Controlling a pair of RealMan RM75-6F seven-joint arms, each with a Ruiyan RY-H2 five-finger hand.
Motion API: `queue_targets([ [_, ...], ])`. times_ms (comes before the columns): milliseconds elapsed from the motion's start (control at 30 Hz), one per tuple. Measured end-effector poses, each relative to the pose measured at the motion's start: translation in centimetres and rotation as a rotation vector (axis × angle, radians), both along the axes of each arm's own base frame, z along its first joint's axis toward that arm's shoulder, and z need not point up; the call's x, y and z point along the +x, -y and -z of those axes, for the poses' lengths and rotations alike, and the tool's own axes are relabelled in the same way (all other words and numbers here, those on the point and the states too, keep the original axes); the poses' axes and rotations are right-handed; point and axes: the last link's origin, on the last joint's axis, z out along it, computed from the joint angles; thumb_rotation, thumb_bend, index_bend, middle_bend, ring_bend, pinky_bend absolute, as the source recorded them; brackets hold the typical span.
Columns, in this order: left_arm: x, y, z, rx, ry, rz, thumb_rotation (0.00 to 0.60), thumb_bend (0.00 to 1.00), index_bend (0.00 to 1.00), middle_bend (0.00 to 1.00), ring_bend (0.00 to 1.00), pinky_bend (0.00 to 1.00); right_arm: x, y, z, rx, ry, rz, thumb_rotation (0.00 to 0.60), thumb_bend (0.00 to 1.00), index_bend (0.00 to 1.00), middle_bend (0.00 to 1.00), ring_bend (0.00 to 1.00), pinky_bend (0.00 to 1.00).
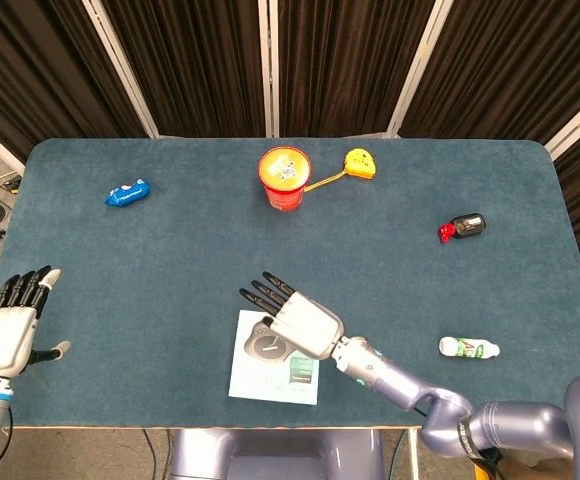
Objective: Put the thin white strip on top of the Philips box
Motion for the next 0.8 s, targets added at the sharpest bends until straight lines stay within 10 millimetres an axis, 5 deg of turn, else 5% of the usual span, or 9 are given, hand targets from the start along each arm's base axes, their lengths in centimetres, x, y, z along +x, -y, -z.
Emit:
queue_targets([
  [100,0.0,0.1,0.0,0.001,-0.001,0.001,0.600,0.00,0.00,0.00,0.00,0.00,-0.3,-0.6,-0.2,0.006,-0.017,-0.013,0.600,0.39,0.23,0.00,0.00,0.00],
  [367,0.1,0.2,0.0,-0.003,0.000,0.006,0.600,0.00,0.00,0.00,0.00,0.00,-0.8,-1.2,-1.5,-0.011,-0.022,-0.053,0.600,0.38,0.23,0.00,0.00,0.00],
  [567,0.5,0.1,0.2,-0.009,0.011,0.022,0.600,0.00,0.00,0.00,0.00,0.00,-2.1,-1.0,-4.7,-0.093,-0.018,-0.097,0.600,0.38,0.22,0.00,0.00,0.00],
  [667,1.1,-0.4,0.4,-0.027,0.023,0.050,0.600,0.09,0.00,0.00,0.00,0.00,-3.4,-0.5,-7.3,-0.161,-0.019,-0.109,0.600,0.38,0.19,0.00,0.00,0.00],
  [800,2.8,-2.0,0.8,-0.071,0.030,0.131,0.600,0.37,0.00,0.00,0.00,0.00,-7.0,0.5,-11.7,-0.269,-0.027,-0.060,0.600,0.37,0.14,0.00,0.00,0.00],
])
